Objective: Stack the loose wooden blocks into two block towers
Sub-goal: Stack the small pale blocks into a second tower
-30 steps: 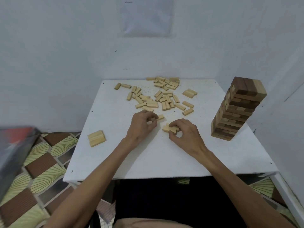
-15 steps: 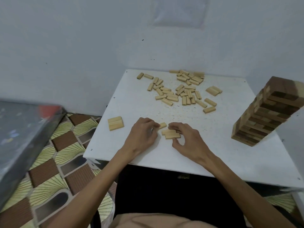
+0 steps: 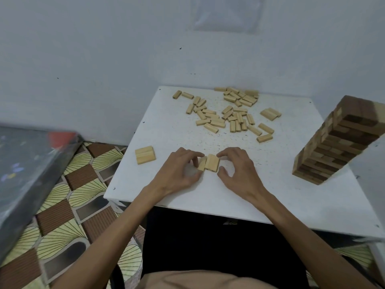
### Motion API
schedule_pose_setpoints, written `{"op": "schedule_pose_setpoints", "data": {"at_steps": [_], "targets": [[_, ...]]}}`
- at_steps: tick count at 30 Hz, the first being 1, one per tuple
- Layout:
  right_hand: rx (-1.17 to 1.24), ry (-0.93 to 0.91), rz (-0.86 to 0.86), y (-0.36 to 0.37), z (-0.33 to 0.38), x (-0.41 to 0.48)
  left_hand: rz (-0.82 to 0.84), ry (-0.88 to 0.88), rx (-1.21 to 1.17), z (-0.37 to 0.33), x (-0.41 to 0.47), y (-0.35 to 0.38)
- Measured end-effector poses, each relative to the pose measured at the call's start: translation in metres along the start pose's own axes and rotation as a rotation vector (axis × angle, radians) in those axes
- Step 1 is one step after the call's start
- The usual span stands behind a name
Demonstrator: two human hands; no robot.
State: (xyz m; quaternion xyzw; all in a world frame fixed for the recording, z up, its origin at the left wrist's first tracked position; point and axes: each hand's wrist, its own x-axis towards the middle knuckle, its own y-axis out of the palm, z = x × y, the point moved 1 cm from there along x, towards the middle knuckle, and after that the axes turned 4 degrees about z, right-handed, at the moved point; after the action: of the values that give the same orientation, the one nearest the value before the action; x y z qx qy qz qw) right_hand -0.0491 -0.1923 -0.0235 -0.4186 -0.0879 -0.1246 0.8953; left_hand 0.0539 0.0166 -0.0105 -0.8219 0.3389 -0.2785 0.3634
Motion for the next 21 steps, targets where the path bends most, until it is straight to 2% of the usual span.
{"op": "schedule_pose_setpoints", "data": {"at_steps": [3, 11, 21], "targets": [[0.040, 0.000, 0.115, 0.000, 0.000, -0.001, -0.050, 0.023, 0.065, 0.000, -0.001, 0.002], [0.130, 0.057, 0.153, -0.001, -0.002, 0.010, 0.043, -0.047, 0.010, 0.006, 0.007, -0.004], [0.170, 0.001, 0.233, -0.008, 0.000, 0.010, 0.040, -0.063, -0.012, 0.009, 0.003, -0.009]]}}
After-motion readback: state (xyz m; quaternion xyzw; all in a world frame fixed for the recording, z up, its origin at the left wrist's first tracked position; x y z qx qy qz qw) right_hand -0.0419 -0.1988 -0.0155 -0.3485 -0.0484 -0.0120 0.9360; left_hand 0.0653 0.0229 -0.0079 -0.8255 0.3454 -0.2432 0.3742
